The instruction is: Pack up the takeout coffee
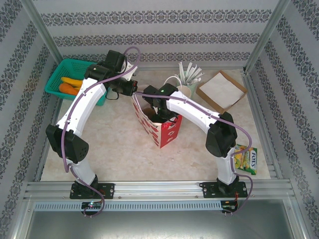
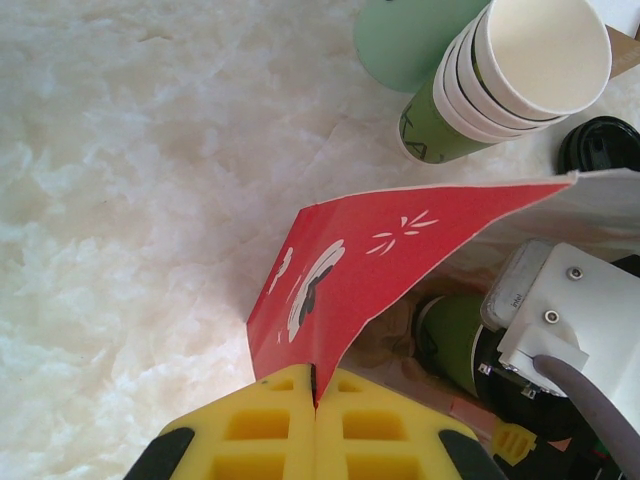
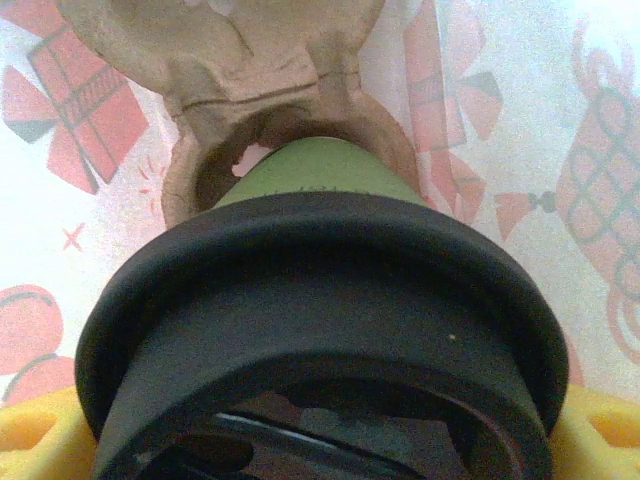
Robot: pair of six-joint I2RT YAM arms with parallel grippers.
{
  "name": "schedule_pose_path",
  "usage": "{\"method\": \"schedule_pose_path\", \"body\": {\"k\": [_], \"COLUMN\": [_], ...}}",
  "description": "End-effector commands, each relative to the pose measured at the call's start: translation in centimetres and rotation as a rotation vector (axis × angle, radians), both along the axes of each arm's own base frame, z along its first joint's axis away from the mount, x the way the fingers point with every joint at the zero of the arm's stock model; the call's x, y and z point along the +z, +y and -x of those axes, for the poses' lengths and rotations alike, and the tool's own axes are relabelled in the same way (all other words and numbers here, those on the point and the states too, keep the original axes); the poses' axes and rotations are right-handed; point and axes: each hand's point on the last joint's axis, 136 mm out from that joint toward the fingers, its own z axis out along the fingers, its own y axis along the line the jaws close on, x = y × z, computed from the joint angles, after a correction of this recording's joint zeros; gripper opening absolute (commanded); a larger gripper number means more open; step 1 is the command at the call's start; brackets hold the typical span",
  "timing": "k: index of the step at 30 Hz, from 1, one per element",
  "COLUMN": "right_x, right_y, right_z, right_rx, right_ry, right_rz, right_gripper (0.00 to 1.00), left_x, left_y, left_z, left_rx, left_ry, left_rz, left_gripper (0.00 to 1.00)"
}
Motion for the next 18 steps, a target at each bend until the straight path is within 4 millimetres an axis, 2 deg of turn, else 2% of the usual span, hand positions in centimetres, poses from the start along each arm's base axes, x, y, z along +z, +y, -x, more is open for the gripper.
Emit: {"method": "schedule_pose_path", "body": {"k": [1, 18], "right_x": [1.33, 0.98], "right_y": [-0.26, 0.08], "right_z": [-0.68, -0.73], "right_rx": [-0.033, -0.031], "right_ry": [-0.059, -0.067], "right_rz": [-0.033, -0.066], "right_gripper": [0.31, 0.30], "left_x": [0.66, 0.71], "left_y": [-0.48, -0.39], "left_z": [-0.45, -0.40], "left_rx": [0.002, 0.005], "left_ry": [-0.027, -0.027], "left_rz": [0.030, 0.028], "left_gripper": [0.00, 0.00]}}
